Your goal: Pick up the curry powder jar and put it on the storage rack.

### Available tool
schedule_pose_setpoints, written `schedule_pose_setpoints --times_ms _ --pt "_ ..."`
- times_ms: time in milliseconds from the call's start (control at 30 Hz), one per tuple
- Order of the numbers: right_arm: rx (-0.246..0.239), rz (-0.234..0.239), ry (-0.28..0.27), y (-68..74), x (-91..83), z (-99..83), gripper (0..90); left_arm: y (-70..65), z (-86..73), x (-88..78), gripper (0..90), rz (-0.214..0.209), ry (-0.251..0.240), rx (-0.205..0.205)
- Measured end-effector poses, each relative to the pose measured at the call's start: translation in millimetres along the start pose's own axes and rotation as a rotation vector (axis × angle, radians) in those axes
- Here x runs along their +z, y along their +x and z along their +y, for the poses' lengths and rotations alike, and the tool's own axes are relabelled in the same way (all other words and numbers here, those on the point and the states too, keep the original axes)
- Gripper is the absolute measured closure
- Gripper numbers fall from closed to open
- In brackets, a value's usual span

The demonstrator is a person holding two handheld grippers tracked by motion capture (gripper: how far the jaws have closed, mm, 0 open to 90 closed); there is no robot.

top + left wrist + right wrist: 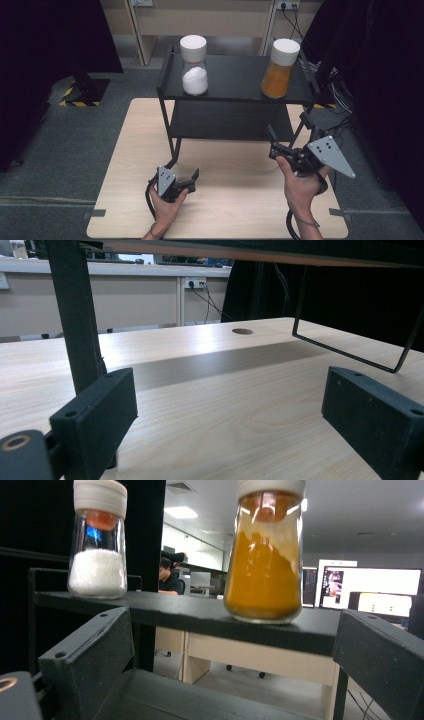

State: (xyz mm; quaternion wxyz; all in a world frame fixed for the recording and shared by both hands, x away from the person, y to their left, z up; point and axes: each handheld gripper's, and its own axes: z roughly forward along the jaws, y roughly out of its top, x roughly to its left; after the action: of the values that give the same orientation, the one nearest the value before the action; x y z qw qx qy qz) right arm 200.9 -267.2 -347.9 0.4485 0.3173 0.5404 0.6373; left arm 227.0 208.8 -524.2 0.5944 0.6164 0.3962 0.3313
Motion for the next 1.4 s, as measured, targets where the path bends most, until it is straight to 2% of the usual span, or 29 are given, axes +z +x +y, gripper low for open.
schedule_pose_setpoints --times_ms 1033,1267,1400 --pt "0.028 -0.015 0.044 4.9 -26.6 -51.2 3.2 0.0 0.0 0.1 6.6 0.000 0.000 0.001" --pt "0.037 -0.017 0.077 4.3 -30.5 -62.3 3.2 -0.1 -0.1 0.2 6.6 0.000 0.000 0.000" --pt "0.054 -0.016 0.119 3.3 -34.3 -75.2 3.2 0.0 0.0 0.1 6.6 0.000 0.000 0.000"
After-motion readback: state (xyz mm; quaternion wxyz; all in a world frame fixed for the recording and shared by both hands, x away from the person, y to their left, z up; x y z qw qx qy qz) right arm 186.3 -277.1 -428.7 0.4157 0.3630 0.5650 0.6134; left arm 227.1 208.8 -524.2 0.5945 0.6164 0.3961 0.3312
